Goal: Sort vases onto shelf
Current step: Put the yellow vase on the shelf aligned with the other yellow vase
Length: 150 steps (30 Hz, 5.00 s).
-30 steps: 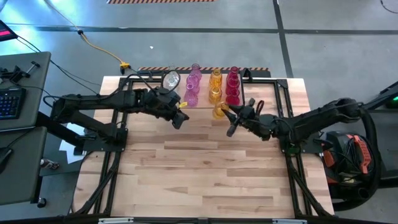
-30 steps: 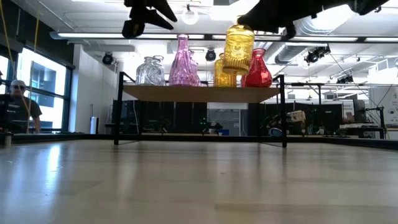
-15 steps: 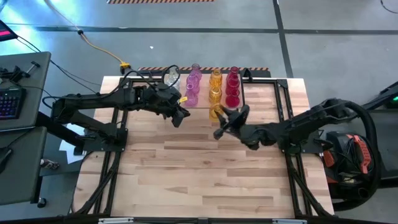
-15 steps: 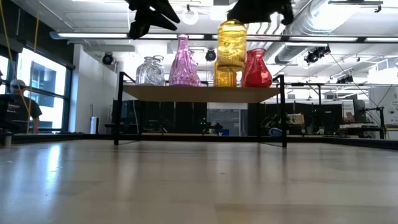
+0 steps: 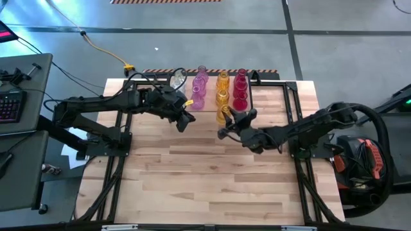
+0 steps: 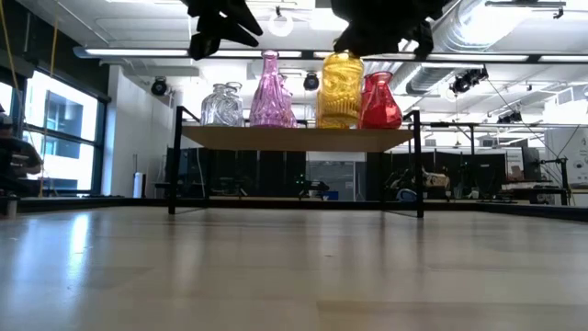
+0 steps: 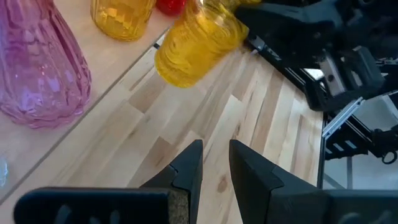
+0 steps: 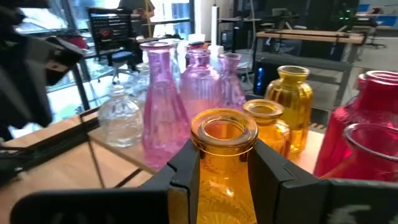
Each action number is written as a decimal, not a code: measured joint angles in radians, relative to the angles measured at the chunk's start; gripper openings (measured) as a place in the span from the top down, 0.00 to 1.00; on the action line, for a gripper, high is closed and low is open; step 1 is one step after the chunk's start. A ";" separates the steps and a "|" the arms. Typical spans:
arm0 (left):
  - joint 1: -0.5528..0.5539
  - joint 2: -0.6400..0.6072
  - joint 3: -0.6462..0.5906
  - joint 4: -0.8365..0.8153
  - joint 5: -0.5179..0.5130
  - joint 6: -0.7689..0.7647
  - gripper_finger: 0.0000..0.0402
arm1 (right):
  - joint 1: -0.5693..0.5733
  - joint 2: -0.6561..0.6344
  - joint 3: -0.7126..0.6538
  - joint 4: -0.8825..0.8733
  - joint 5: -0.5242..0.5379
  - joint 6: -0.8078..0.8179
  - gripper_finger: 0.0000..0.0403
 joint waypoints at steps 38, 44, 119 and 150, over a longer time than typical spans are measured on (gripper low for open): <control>0.110 -0.320 -0.012 -0.329 -0.122 0.216 0.83 | -0.152 -0.001 -0.003 0.041 -0.119 -0.030 0.82; 0.109 -0.532 -0.120 -0.329 -0.122 0.212 0.83 | -0.158 -0.001 -0.003 0.040 -0.121 -0.037 0.82; 0.089 -1.228 -1.072 0.201 -0.227 0.170 0.83 | -0.200 -0.001 -0.003 0.038 -0.192 -0.046 0.82; 0.089 -1.228 -1.071 0.201 -0.227 0.170 0.83 | -0.243 -0.002 -0.001 0.006 -0.250 -0.050 0.82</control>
